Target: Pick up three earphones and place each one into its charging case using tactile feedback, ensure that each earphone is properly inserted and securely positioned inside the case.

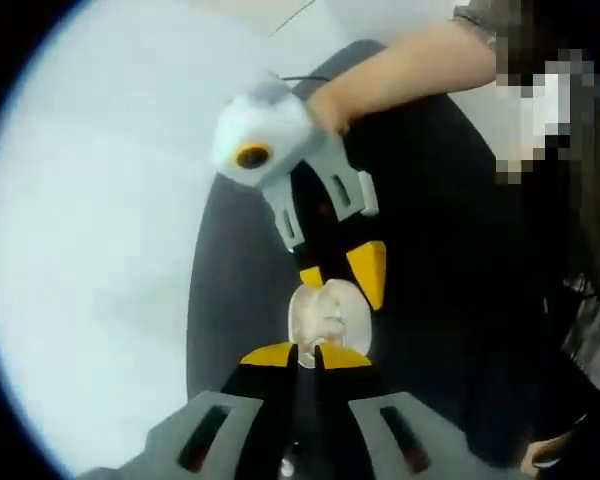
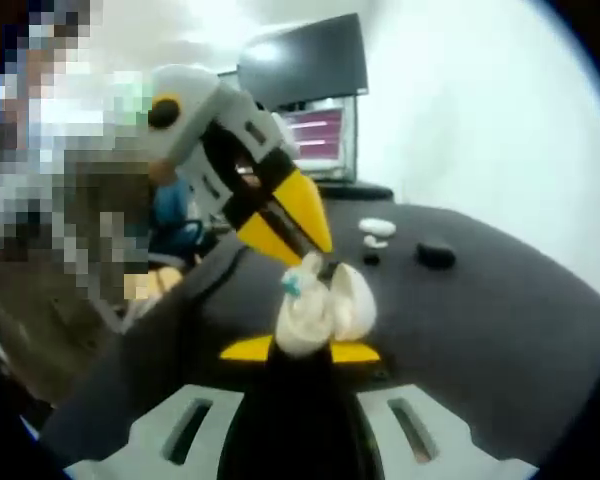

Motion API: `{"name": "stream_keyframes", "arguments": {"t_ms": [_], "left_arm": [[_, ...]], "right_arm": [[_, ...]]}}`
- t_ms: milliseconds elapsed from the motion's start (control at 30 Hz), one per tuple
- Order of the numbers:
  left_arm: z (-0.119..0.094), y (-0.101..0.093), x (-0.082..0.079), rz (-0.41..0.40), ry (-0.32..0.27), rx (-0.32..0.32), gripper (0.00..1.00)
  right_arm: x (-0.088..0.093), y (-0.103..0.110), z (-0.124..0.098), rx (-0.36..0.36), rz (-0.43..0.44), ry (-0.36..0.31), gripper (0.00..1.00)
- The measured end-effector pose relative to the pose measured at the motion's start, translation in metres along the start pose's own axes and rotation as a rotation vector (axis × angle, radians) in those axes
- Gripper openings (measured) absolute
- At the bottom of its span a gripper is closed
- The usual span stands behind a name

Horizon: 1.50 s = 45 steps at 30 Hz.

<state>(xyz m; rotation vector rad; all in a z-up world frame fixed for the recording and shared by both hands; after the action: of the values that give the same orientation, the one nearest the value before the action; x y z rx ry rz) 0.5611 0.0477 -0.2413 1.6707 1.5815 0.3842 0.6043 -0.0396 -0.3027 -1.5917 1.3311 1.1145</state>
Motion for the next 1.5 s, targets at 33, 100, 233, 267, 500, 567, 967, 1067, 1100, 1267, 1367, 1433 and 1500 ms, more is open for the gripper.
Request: {"name": "stream_keyframes", "arguments": {"t_ms": [33,100,233,267,500,567,967,1067,1100,1267,1367,1433,1500], "left_arm": [[0.001,0.000,0.001,-0.005,0.000,0.001,0.05],[0.002,0.003,0.002,-0.029,-0.001,-0.001,0.05],[0.005,0.006,0.005,-0.092,-0.023,0.022,0.05],[0.005,0.006,0.006,-0.103,-0.027,0.026,0.05],[0.002,0.005,0.005,-0.143,-0.036,0.020,0.03],[-0.002,0.004,0.002,-0.133,-0.005,0.022,0.03],[0.000,0.003,-0.006,-0.096,0.097,-0.017,0.02],[0.000,0.003,-0.003,-0.147,0.071,0.006,0.02],[-0.001,0.002,-0.003,-0.157,0.068,0.009,0.02],[-0.001,0.000,-0.003,-0.154,0.060,0.002,0.02],[0.000,-0.001,-0.003,-0.172,0.045,0.012,0.02],[0.002,-0.001,-0.002,-0.178,0.040,0.011,0.02],[0.002,-0.001,0.000,-0.178,0.040,0.007,0.02]], "right_arm": [[0.000,0.000,0.000,0.000,0.000,-0.001,0.20],[0.000,0.000,0.000,0.001,-0.004,-0.001,0.20],[0.000,0.000,0.000,0.000,-0.006,-0.001,0.20],[0.000,0.000,0.000,0.000,-0.006,-0.001,0.20],[0.000,0.001,0.001,-0.004,-0.009,-0.002,0.20],[0.000,0.001,0.001,-0.004,-0.010,-0.001,0.20],[-0.001,0.002,0.000,0.004,-0.045,0.015,0.19],[-0.004,0.000,-0.002,0.002,-0.022,0.001,0.21],[-0.006,0.002,-0.003,-0.011,0.008,-0.019,0.22],[-0.009,-0.001,-0.001,-0.018,0.145,-0.032,0.26],[-0.009,-0.001,0.005,0.004,0.167,-0.025,0.25],[-0.008,-0.001,0.007,0.010,0.177,-0.018,0.24],[-0.008,0.000,0.006,0.005,0.186,-0.017,0.23]]}}
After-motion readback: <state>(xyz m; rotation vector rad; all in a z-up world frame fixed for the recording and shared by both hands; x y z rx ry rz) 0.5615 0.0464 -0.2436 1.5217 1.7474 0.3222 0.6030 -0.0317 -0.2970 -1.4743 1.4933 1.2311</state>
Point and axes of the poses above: the point that each gripper's makers call its tool centre point, and the gripper's own axes: z roughly forward along the fingers, y roughly to its left, x roughly out of its underside, the point moved 6 cm from there along -z, roughly backward along the fingers
